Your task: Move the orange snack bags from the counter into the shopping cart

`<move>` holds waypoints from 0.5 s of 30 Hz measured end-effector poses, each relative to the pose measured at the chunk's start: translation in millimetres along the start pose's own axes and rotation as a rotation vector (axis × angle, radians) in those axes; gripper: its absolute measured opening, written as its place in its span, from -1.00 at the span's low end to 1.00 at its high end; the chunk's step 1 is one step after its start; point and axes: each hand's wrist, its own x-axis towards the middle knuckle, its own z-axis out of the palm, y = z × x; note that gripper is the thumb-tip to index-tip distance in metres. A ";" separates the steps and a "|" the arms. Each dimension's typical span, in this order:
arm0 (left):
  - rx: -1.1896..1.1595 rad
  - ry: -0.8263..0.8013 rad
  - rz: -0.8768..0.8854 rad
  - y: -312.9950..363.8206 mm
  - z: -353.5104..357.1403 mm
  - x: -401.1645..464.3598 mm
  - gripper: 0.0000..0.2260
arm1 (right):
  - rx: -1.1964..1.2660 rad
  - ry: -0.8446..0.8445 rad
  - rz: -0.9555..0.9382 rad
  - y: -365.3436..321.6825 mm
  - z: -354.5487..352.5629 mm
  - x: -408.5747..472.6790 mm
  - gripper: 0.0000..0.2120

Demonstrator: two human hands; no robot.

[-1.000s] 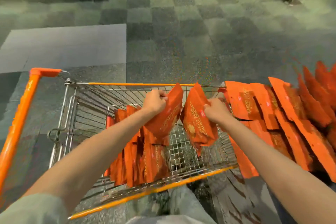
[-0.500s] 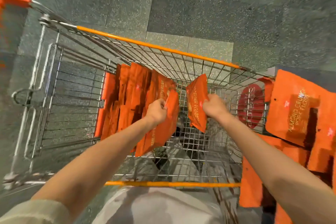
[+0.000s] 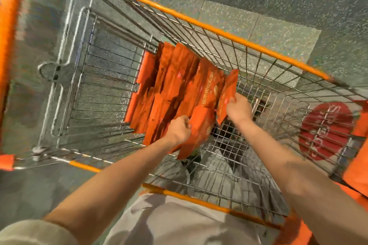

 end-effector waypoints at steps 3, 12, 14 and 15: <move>0.047 -0.025 0.020 4.7 -1.5 -4.0 -0.92 | 0.015 0.029 -0.050 -13.2 12.3 0.7 -0.75; 0.007 -0.042 -0.075 9.8 -7.7 -5.9 -0.94 | 0.052 -0.234 -0.109 -32.9 31.2 2.2 -0.49; 0.005 -0.052 -0.076 13.4 -8.2 -6.3 -0.86 | 0.062 -0.243 -0.129 -27.9 29.7 2.7 -0.50; 0.011 -0.051 -0.073 14.8 -8.2 -6.5 -0.81 | 0.069 -0.238 -0.135 -25.6 29.1 3.8 -0.50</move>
